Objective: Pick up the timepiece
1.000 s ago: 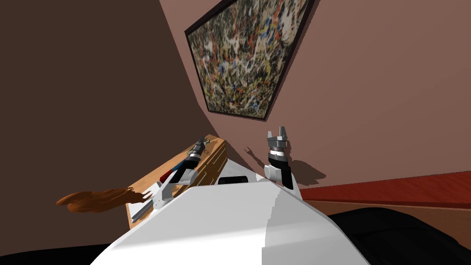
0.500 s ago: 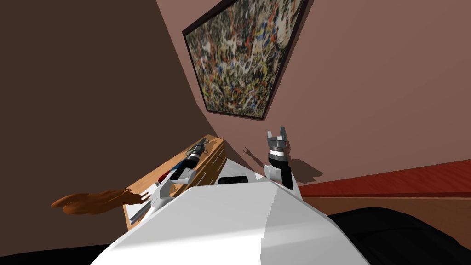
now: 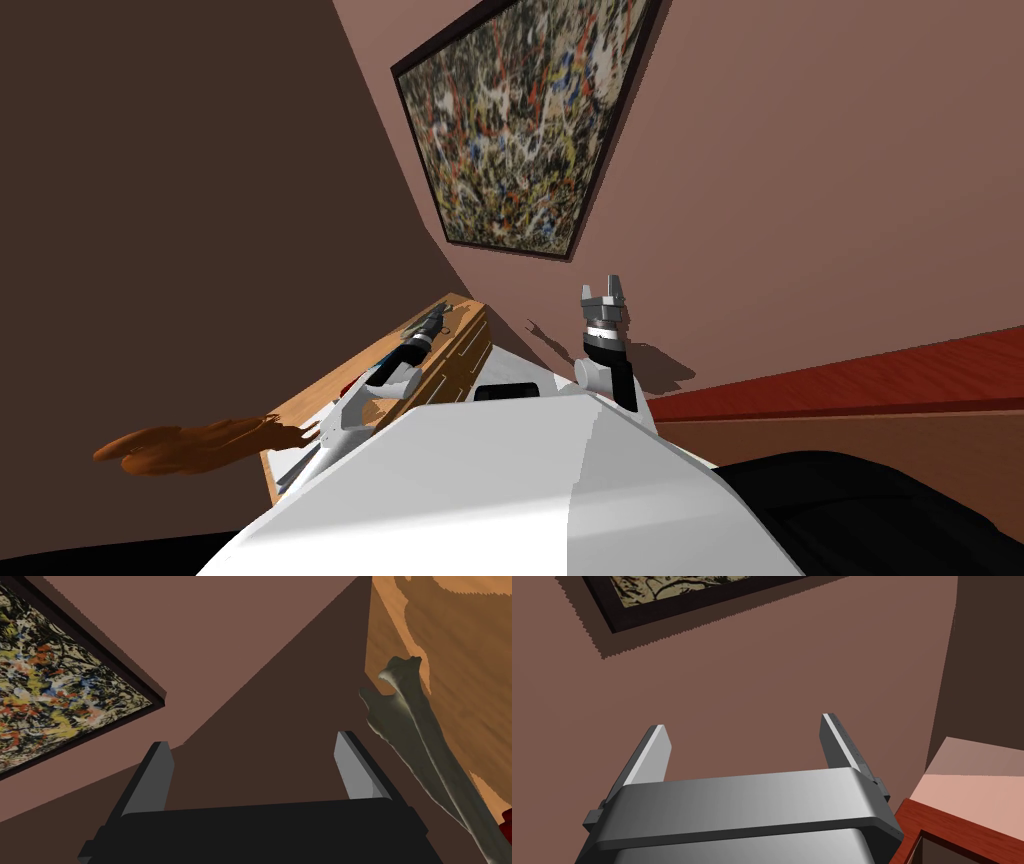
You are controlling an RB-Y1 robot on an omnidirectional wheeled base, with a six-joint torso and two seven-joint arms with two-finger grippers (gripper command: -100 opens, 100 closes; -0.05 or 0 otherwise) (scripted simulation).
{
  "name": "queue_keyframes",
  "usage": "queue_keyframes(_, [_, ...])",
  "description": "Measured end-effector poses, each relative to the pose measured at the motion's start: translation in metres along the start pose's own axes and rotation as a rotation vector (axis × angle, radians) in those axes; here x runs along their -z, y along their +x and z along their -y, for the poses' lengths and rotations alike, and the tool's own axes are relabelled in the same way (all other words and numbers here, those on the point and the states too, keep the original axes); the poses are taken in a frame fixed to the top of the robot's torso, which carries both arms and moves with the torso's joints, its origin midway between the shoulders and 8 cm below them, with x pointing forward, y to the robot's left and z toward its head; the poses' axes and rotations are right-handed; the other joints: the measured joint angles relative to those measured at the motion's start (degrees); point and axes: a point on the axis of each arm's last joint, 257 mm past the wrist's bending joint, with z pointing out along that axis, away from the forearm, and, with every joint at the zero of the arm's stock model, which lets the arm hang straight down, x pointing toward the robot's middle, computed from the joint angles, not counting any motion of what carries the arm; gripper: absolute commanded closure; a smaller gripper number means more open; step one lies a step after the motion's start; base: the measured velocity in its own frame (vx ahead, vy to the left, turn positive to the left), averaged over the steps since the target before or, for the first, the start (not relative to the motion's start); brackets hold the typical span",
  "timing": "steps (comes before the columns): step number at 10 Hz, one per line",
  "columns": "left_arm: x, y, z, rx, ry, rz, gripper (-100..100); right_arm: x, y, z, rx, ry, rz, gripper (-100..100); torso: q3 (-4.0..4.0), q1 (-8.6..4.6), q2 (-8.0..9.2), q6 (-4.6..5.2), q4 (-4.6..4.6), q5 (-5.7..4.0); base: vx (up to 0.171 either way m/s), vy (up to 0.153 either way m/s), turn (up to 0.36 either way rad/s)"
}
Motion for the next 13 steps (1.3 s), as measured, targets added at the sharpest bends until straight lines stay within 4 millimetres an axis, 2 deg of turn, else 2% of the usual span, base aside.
queue_keyframes(10, [0.004,-0.014,-0.086,-0.053,-0.309,-0.043,-100,0.0,0.0,0.0,0.0,0.0,0.0,0,-0.06,0.01,-0.1,-0.01,-0.02,0.01,0.013,0.003,-0.034])
queue_keyframes(13, [0.008,-0.015,-0.105,-0.061,-0.383,-0.052,-100,0.0,0.0,0.0,0.0,0.0,0.0,0,-0.05,0.02,-0.09,-0.01,-0.02,0.0,0.024,0.006,-0.048])
